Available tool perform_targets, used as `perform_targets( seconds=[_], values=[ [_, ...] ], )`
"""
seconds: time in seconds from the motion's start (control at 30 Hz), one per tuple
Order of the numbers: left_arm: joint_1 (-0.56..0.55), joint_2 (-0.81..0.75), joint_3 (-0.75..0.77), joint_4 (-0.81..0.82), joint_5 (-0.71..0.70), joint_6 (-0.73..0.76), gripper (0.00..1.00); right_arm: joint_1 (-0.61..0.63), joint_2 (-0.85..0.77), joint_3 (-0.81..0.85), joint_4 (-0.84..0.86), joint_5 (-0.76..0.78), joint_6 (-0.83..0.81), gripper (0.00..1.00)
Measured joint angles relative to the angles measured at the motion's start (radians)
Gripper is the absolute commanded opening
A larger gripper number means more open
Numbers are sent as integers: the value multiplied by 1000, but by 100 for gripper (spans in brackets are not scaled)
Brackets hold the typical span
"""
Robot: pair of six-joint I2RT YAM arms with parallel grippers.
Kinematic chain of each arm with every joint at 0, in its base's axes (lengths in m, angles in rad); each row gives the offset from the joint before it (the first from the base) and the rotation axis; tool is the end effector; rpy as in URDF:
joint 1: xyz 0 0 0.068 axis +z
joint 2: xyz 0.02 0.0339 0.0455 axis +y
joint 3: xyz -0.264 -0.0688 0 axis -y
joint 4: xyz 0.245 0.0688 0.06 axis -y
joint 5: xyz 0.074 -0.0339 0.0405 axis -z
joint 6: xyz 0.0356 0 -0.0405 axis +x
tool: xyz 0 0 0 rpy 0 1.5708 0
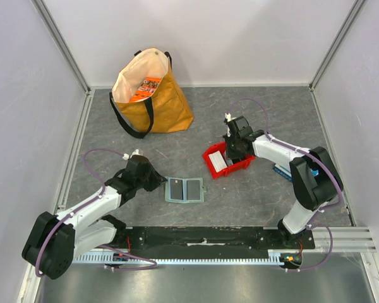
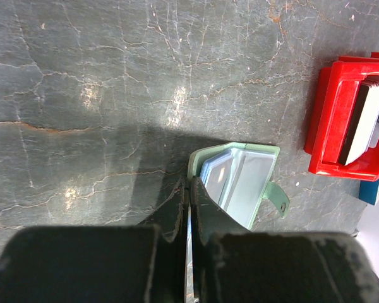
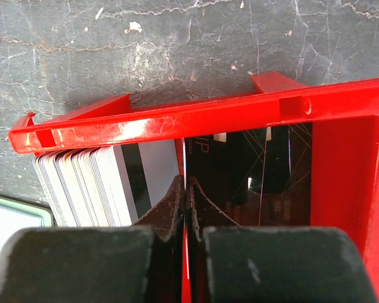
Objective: Put the credit cards into the card holder
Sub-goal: Pick up the credit card from the storage box.
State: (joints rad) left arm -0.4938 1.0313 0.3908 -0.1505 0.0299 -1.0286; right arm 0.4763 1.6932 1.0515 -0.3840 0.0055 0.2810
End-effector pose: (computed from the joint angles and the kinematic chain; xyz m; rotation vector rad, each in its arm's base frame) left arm 0.1701 -0.0928 0.1638 -0.6452 2.4132 -0.7351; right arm 0.3033 0.1563 0.1832 -0.2535 2.6084 0.2641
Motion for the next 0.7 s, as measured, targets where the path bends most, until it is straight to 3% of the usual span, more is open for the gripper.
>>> perform_targets(
  seconds=[0.23, 0.53, 0.7],
  values=[
    [0, 0, -4, 10, 7, 0, 2, 3, -27, 6, -19, -9, 3, 0],
    [0, -40, -34, 27, 25, 0, 2, 4, -258, 29, -48, 17, 26, 0],
    [0, -51, -47, 26, 27, 0, 2, 16, -345, -3, 9, -53, 107, 0]
  ],
)
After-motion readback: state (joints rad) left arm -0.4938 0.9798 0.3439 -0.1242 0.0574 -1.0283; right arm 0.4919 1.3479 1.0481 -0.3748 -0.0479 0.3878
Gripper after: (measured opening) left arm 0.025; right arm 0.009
